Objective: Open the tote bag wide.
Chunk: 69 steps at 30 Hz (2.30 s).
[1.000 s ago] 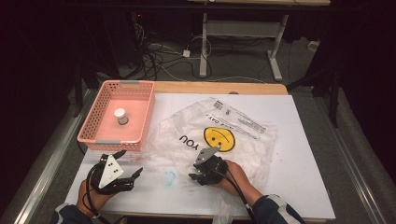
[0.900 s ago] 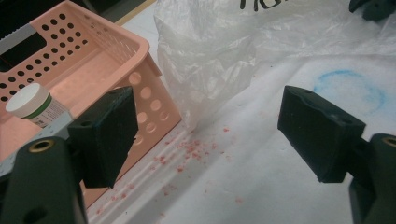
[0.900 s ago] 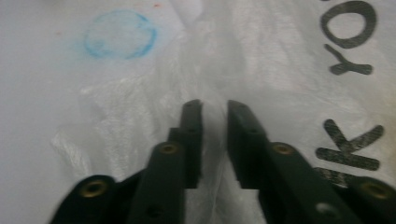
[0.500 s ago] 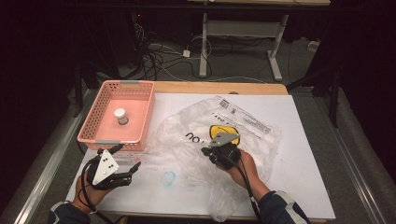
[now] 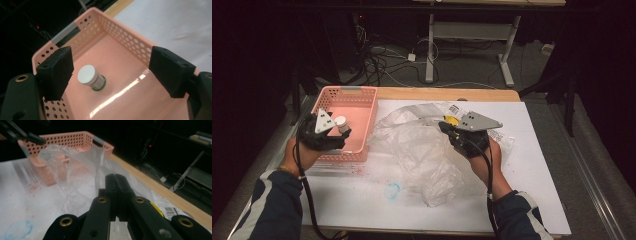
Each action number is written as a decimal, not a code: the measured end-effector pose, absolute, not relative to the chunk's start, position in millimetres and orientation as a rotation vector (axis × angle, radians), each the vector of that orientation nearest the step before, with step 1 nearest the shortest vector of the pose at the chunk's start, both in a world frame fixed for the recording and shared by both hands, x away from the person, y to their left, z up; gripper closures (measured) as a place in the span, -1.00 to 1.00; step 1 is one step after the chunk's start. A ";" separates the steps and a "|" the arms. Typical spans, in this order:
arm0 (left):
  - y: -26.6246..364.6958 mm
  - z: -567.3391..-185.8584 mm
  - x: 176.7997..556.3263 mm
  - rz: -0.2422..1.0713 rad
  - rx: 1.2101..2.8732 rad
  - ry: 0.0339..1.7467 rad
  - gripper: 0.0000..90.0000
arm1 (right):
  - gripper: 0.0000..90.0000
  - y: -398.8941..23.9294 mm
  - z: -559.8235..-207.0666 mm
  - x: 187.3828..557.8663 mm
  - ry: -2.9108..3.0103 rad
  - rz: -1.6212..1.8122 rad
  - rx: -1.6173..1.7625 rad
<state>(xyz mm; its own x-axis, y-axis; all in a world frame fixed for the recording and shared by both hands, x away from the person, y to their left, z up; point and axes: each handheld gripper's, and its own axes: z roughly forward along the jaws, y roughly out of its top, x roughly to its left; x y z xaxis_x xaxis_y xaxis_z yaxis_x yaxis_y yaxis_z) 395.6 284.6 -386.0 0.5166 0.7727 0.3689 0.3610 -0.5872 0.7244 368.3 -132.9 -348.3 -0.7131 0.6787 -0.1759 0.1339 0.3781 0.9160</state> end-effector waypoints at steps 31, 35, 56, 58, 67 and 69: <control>306.3 -421.2 501.9 0.610 2.331 1.267 0.07 | 1.00 -140.2 -367.0 371.2 2.112 1.332 0.730; 297.7 -400.2 479.7 0.684 2.257 1.149 0.07 | 1.00 -138.9 -364.9 369.5 2.098 1.338 0.733; 220.2 -378.6 349.6 0.719 2.058 0.589 0.07 | 1.00 -133.5 -373.5 366.5 2.118 1.289 0.759; 211.3 -377.8 343.3 0.724 2.065 0.548 0.07 | 1.00 -133.8 -373.7 365.9 2.121 1.285 0.760; 165.7 -383.7 325.2 0.639 2.091 0.383 0.07 | 1.00 -131.9 -373.0 362.3 2.125 1.292 0.743; 149.0 -390.8 327.2 0.617 2.119 0.354 0.07 | 1.00 -130.6 -373.1 362.0 2.130 1.298 0.740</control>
<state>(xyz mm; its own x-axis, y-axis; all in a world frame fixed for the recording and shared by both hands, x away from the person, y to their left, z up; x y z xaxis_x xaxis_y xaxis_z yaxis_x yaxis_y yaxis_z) 327.2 149.0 -390.8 0.8362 0.4600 0.2985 0.0254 -0.5763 0.8169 362.0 -130.6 -373.1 -0.7076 0.6889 -0.1574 0.1757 0.3873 0.9051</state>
